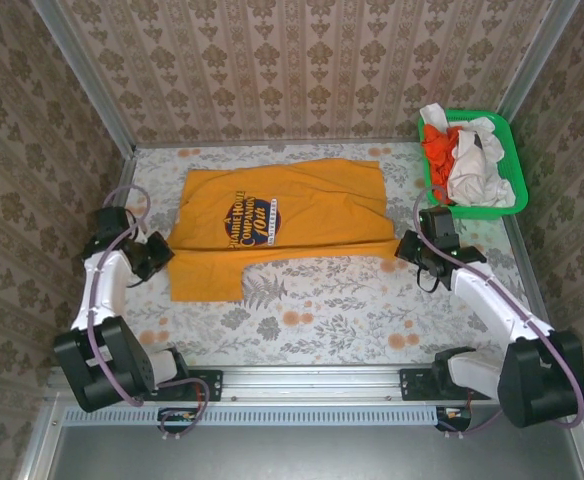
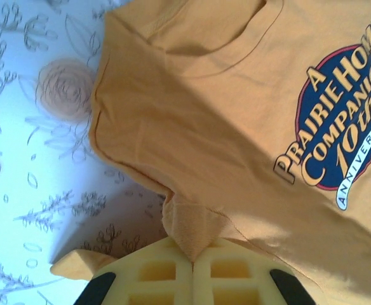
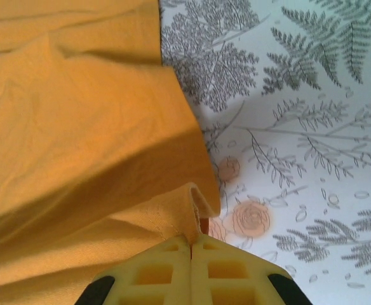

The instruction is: Fold and stack the t-shirts

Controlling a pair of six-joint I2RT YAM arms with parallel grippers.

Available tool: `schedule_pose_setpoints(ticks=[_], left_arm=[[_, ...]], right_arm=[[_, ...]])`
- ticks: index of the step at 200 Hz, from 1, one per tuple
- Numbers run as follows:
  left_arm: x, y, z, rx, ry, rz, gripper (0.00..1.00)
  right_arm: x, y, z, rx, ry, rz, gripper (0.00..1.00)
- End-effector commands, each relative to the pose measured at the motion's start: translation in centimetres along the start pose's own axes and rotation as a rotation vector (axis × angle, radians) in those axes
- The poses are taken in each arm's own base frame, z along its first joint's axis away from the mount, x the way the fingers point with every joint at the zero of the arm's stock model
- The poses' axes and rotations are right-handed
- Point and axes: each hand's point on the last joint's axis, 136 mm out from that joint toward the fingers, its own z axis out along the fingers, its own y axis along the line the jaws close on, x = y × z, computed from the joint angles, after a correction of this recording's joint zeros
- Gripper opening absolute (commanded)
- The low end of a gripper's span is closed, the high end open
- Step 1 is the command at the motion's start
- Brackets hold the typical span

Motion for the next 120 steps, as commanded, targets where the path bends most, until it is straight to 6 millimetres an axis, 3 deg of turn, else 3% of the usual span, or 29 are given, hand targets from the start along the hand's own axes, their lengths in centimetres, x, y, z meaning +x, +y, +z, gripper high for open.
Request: schedule_pose_setpoints(ticks=[1,73,117,120], left_arm=[[-3.1,-0.5,-0.5,-0.009,-0.079,0.039,0.0],[-7.1,-2.7,1.3,-0.012,-0.088,0.071,0.0],[-8.3,-4.7,2.9,-0.01,-0.066,0.116,0.0],[-8.3,-4.7,3.0,-0.012,-0.063,0.118,0.0]], right_arm=[[-2.6,-0.1,0.1,0.034,-0.064,-0.002,0.0],[-4.9,0.1,1.6,0.061,-0.064,0.012,0.0],[-6.1,-0.2,2.4,0.088,-0.072,0.023,0.0],[-5.6,-0.4,3.1,0.101,-0.052,0.023,0.0]])
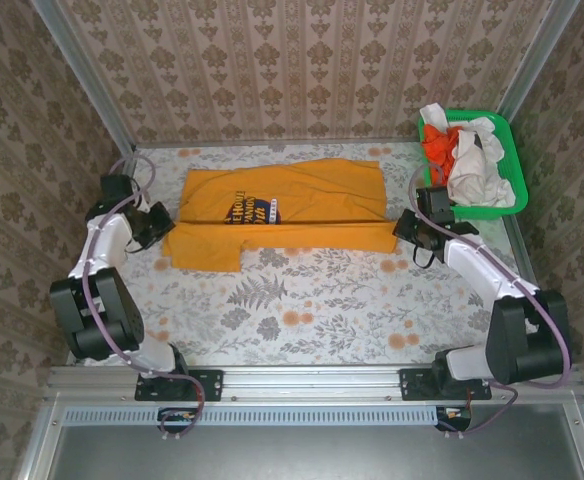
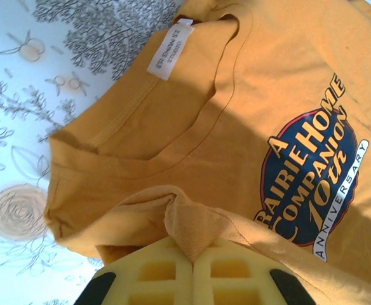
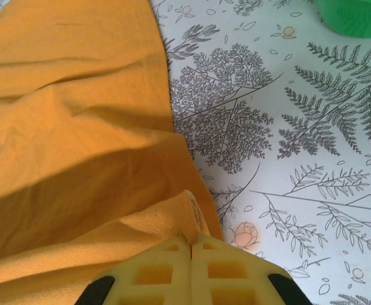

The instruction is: Fold and stack the t-shirts

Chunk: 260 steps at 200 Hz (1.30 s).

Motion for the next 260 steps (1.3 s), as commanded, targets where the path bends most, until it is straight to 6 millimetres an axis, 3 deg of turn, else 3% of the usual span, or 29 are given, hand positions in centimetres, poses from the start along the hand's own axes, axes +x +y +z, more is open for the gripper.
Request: schedule_pose_setpoints(ticks=[1,148,248,260], left_arm=[[-2.2,-0.6,0.0,-0.027,-0.052,0.046,0.0],[-5.2,-0.2,4.9,-0.061,-0.017,0.065,0.0],[-5.7,0.5,6.6,-0.062,-0.009,0.042,0.0],[-5.9,0.3,7.0,-0.05,-0.009,0.038,0.11]], right_arm=[[-1.7,-1.3,0.6,0.075,-0.042,0.001,0.0],[-3.0,-2.0,5.5,0.131,-0.009,0.013,0.0],[-4.3,0.4,8.3,0.066,0.055,-0.058,0.0],[-4.5,0.6,8.6,0.06,0.054,-0.066,0.09]])
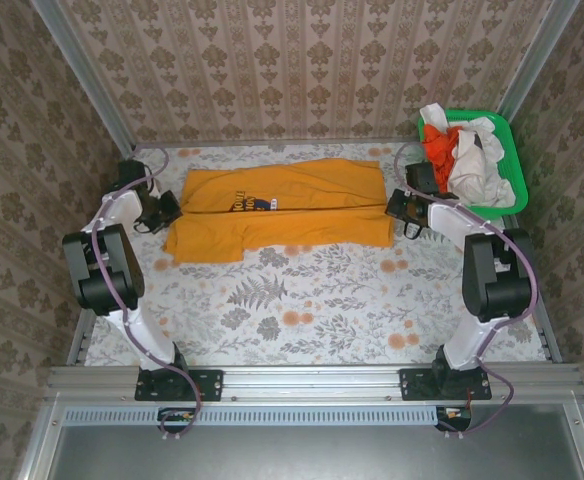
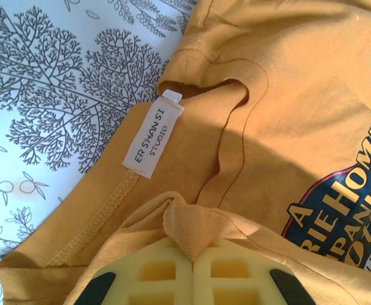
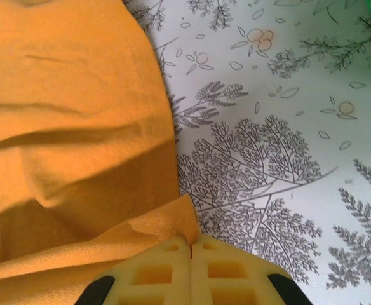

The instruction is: Fold and stack the t-shirts

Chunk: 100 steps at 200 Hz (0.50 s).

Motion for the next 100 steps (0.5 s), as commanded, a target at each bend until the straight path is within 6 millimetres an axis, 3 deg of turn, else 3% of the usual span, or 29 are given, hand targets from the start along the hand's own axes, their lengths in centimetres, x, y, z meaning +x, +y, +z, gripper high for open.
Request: schedule_pose_setpoints(ticks=[1,15,26,34,60,100], left_arm=[[-2.4,0.5,0.1,-0.012,-0.061,0.0,0.13],[-2.6,-0.1,0.0,0.012,-0.066,0.001,0.42],[-2.7,-0.5,-0.6,0.012,-0.083,0.008,0.8],[-2.6,-0.6,-1.3,0.005,-0.097,0.016,0.99],[-1.0,-0.4,-3.2,-0.021,-0.132,0.016,1.0],[5.0,0.2,-2.8,-0.062,-0.071,0.003,0.97]], right_arm=[[-0.5,-0.9,0.5,0.034,0.015,-0.017,0.1],[-1.0,-0.2,0.2,0.006,0.001,-0.032,0.39],[-1.5,0.3,-0.7,-0.02,-0.025,-0.037,0.57],[-1.8,0.6,-1.5,-0.042,-0.049,-0.04,0.66],[-1.3,1.3,-4.1,-0.098,-0.096,-0.048,0.76],[3.1,2.0,-5.0,-0.154,-0.037,-0.046,0.77]])
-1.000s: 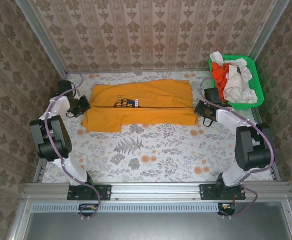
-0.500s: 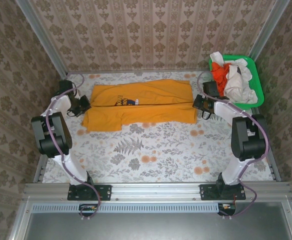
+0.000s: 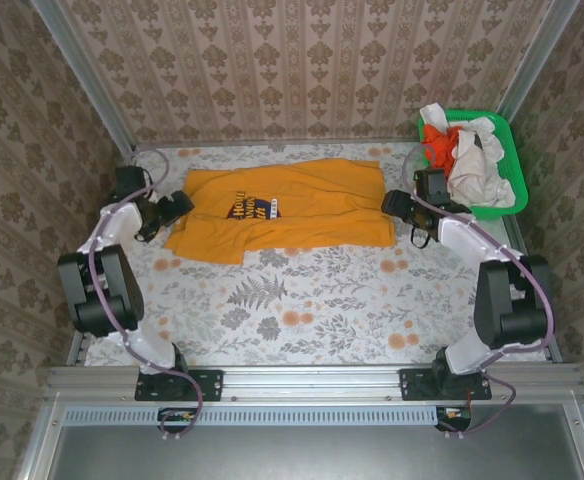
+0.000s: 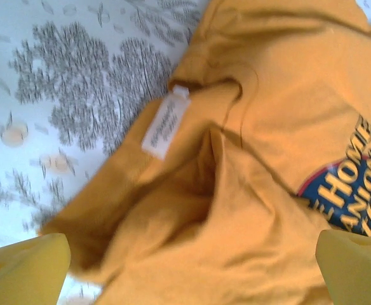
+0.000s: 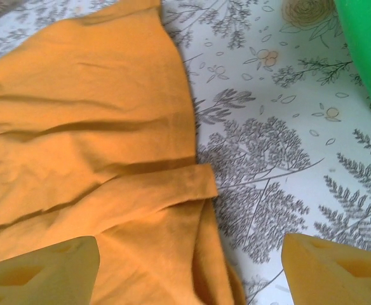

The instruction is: Fold and stack the t-shirts

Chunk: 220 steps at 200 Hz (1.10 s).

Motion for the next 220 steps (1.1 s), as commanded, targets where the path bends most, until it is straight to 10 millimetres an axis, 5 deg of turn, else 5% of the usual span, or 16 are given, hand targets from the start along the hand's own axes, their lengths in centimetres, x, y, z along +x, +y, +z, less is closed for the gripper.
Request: schedule_pose_setpoints(ticks=[1,54,119,141,173,220], left_arm=[[3.3,0.4,0.1,-0.04,0.032,-0.023,0.97],[7.6,1.0,2.2,-0.006,0.06,-0.191,0.71],[8.3,1.0,4.7,0.0,0.091,-0.28,0.45],[8.3,1.2,5.3,0.003,0.095,-0.29,0.28],[8.0,0.6,4.5,0.025,0.084,-0.294,0.0],[6.3,-0.7,1.7,0.056,0.026,-0.278,0.0]], right_arm=[[2.5,1.3,-0.4,-0.056,0.041,-0.004,0.77],[4.9,1.2,-0.2,-0.057,0.08,0.008,0.74],[4.8,1.6,-0.4,-0.056,0.081,-0.005,0.74],[4.7,1.5,-0.7,-0.053,0.08,-0.011,0.74],[4.3,1.8,-1.4,-0.063,0.068,-0.014,0.73],[4.0,2.1,-1.9,-0.068,0.059,-0.019,0.73]])
